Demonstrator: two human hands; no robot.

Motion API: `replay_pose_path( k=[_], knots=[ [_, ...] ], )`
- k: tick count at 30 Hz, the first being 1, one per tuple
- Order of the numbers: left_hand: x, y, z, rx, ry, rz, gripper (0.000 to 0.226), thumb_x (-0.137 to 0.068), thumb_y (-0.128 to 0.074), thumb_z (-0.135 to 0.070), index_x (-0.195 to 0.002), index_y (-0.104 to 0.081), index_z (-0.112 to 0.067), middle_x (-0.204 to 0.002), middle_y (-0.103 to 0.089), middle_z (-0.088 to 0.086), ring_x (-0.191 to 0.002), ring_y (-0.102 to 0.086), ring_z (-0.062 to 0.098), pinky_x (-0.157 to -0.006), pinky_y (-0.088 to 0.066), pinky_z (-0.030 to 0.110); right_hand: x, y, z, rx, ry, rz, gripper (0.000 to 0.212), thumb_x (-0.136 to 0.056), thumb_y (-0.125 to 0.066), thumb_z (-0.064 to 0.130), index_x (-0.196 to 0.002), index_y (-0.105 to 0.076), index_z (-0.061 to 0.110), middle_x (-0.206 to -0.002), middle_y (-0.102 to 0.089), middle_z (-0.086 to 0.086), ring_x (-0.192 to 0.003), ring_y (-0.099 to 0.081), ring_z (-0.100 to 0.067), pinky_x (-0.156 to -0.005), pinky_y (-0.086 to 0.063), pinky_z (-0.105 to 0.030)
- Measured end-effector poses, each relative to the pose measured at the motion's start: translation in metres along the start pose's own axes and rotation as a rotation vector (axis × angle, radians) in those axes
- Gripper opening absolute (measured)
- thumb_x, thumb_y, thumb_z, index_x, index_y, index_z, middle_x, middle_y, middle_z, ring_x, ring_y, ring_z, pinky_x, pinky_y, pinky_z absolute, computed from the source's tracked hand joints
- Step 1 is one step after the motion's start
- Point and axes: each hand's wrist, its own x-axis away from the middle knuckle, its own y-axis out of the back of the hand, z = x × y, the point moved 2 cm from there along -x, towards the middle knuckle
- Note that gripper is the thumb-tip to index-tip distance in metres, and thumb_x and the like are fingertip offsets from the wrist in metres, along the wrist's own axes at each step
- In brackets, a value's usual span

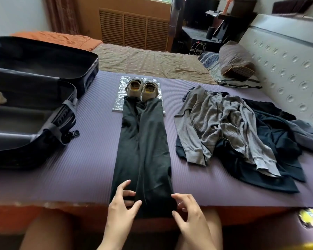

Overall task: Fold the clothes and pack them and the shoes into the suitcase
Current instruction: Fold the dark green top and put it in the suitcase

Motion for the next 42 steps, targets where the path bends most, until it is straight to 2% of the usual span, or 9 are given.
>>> replay_pose_path(
  k=[4,7,12,15,18,23,27,34,42],
  knots=[
    [0.003,0.006,0.010,0.021,0.004,-0.031,0.054,-0.081,-0.067,0.001,-0.117,-0.047,-0.034,-0.089,-0.065,-0.002,-0.078,-0.064,0.006,-0.072,-0.048,0.010,0.013,-0.010,-0.005,0.005,-0.061,0.056,0.059,-0.076,-0.069,0.015,-0.111,-0.041,0.054,-0.116,-0.042,0.024,-0.106,-0.047,-0.001,-0.085,-0.043,-0.013],
    [0.004,0.008,0.017,0.043,0.012,-0.046,0.048,-0.085,-0.063,0.000,-0.122,-0.048,-0.027,-0.090,-0.066,-0.001,-0.079,-0.065,0.008,-0.072,-0.049,0.011,0.015,-0.019,-0.005,-0.055,-0.132,-0.082,0.055,-0.073,-0.070,-0.002,-0.105,-0.044,0.035,-0.109,-0.040,0.019,-0.103,-0.047,-0.001,-0.087,-0.043,-0.016],
    [0.009,0.001,0.016,0.056,0.058,-0.046,0.055,-0.077,-0.076,-0.022,-0.119,-0.043,-0.035,-0.089,-0.065,-0.007,-0.085,-0.063,0.008,-0.082,-0.050,0.028,0.018,-0.035,-0.003,-0.078,-0.123,-0.115,0.059,-0.066,-0.076,-0.005,-0.104,-0.045,0.029,-0.113,-0.035,0.008,-0.111,-0.040,0.007,-0.094,-0.030,-0.001],
    [0.011,-0.003,0.017,0.057,0.039,-0.055,0.056,-0.076,-0.077,-0.013,-0.119,-0.046,-0.031,-0.087,-0.063,-0.005,-0.082,-0.064,0.008,-0.078,-0.049,0.025,0.020,-0.036,-0.007,-0.122,-0.097,-0.242,0.049,-0.067,-0.075,-0.011,-0.093,-0.053,0.025,-0.107,-0.044,0.011,-0.104,-0.049,0.002,-0.088,-0.040,-0.008],
    [0.011,-0.002,0.020,0.080,0.040,-0.067,0.051,-0.079,-0.073,-0.011,-0.121,-0.047,-0.027,-0.089,-0.063,-0.004,-0.087,-0.062,0.009,-0.074,-0.043,0.017,0.023,-0.029,-0.007,-0.131,-0.061,-0.275,0.033,-0.073,-0.075,-0.005,-0.082,-0.059,0.022,-0.090,-0.053,0.015,-0.085,-0.058,-0.005,-0.075,-0.046,-0.015],
    [0.011,0.003,0.026,0.098,0.067,-0.060,0.048,-0.081,-0.071,-0.011,-0.118,-0.048,-0.030,-0.091,-0.064,-0.001,-0.088,-0.062,0.016,-0.084,-0.051,0.037,0.039,-0.022,-0.008,-0.066,-0.031,-0.275,0.028,-0.077,-0.075,0.012,-0.082,-0.057,0.033,-0.088,-0.058,0.018,-0.080,-0.059,-0.001,-0.066,-0.049,-0.014],
    [0.013,0.003,0.026,0.045,0.029,-0.056,0.050,-0.081,-0.069,-0.005,-0.118,-0.046,-0.029,-0.092,-0.063,0.001,-0.085,-0.063,0.015,-0.082,-0.050,0.032,0.047,-0.025,-0.014,-0.032,-0.105,-0.273,0.032,-0.074,-0.076,0.017,-0.079,-0.053,0.038,-0.081,-0.059,0.014,-0.073,-0.057,-0.001,-0.062,-0.045,-0.013],
    [0.021,0.017,0.029,-0.234,-0.134,-0.283,0.058,-0.078,-0.073,-0.011,-0.127,-0.043,-0.015,-0.104,-0.053,-0.004,-0.099,-0.043,0.012,-0.091,-0.038,0.030,0.022,-0.018,-0.005,-0.280,-0.254,-0.301,0.023,-0.083,-0.071,0.020,-0.096,-0.055,0.031,-0.090,-0.062,0.009,-0.087,-0.060,-0.008,-0.075,-0.048,-0.017],
    [0.018,0.032,0.036,-0.054,-0.013,-0.302,0.051,-0.078,-0.073,-0.009,-0.121,-0.045,-0.012,-0.111,-0.047,0.005,-0.095,-0.050,0.018,-0.087,-0.035,0.026,0.015,-0.043,-0.009,-0.507,-0.505,-0.385,0.041,-0.075,-0.079,0.015,-0.100,-0.047,0.019,-0.088,-0.059,0.000,-0.084,-0.060,-0.017,-0.076,-0.047,-0.023]
  ],
)
